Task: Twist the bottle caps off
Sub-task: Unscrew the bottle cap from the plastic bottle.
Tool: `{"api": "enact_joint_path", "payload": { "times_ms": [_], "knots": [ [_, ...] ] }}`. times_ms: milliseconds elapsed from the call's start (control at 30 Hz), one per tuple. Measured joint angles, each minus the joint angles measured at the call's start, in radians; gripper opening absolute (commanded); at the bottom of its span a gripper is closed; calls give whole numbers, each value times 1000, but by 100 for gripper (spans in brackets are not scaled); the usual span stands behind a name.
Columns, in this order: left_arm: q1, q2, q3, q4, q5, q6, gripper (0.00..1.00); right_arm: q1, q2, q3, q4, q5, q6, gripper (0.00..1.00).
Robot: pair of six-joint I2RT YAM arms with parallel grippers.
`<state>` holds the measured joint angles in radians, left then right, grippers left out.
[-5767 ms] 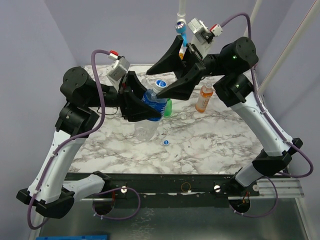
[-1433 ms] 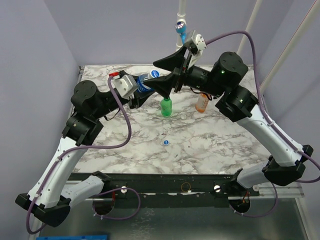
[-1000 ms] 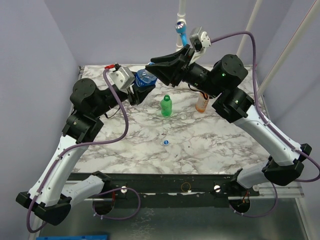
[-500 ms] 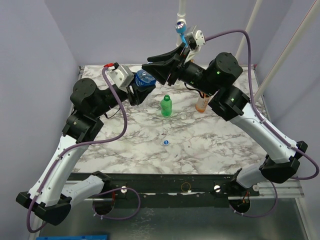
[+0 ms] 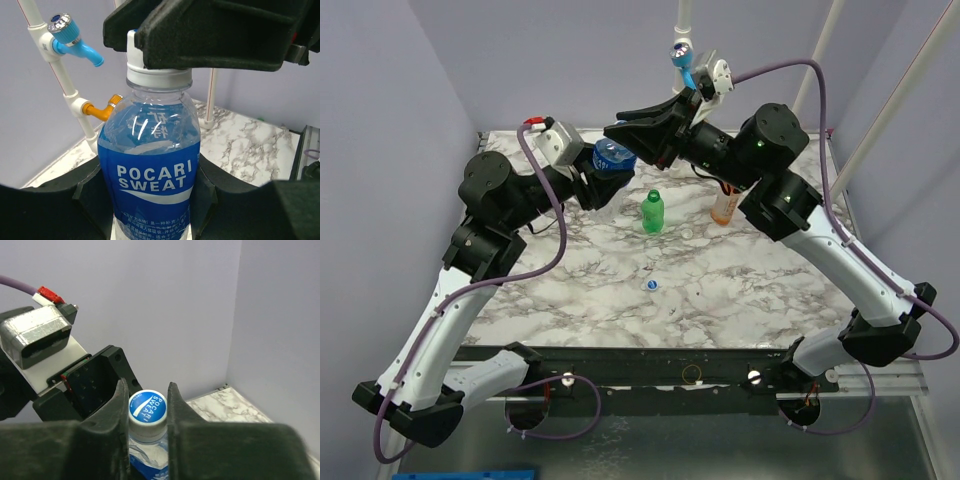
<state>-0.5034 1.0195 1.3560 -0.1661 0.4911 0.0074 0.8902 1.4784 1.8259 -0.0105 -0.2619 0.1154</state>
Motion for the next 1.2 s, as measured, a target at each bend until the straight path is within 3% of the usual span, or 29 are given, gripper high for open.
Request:
{"api": "enact_joint_path", "payload": {
  "times_ms": [367, 467, 600, 733, 900, 933, 967, 1000, 1033, 1067, 1133, 1200],
  "knots": [
    [4, 19, 46, -8, 108, -89, 0, 0, 3, 99, -121, -68, -14, 0],
    [4, 18, 68, -7, 195, -137, 0, -6, 5, 152, -171, -175, -16, 1],
    [4, 21, 126, -3, 377, -236, 0, -21, 31, 254, -204, -440, 19, 0],
    [0, 47, 196, 0, 587, -364, 0, -24, 52, 253, -20, -723, 172, 1],
    [-7, 61, 219, 1, 734, -465, 0, -28, 82, 195, 277, -898, 393, 1],
    [-7, 62, 219, 0, 744, -475, 0, -30, 90, 195, 304, -920, 418, 4],
    [-7, 62, 218, 0, 757, -484, 0, -30, 94, 200, 308, -931, 425, 20],
    [-7, 62, 218, 0, 760, -488, 0, -30, 99, 214, 292, -937, 419, 47],
    [-7, 62, 218, 3, 761, -490, 0, -30, 103, 237, 247, -935, 394, 65],
    [-7, 61, 216, 7, 758, -492, 0, -29, 106, 263, 187, -927, 362, 76],
    [-2, 55, 206, 13, 734, -479, 0, -25, 103, 306, 55, -871, 284, 92],
    [2, 44, 190, 5, 692, -439, 0, -18, 89, 330, -45, -777, 210, 100]
  ]
}}
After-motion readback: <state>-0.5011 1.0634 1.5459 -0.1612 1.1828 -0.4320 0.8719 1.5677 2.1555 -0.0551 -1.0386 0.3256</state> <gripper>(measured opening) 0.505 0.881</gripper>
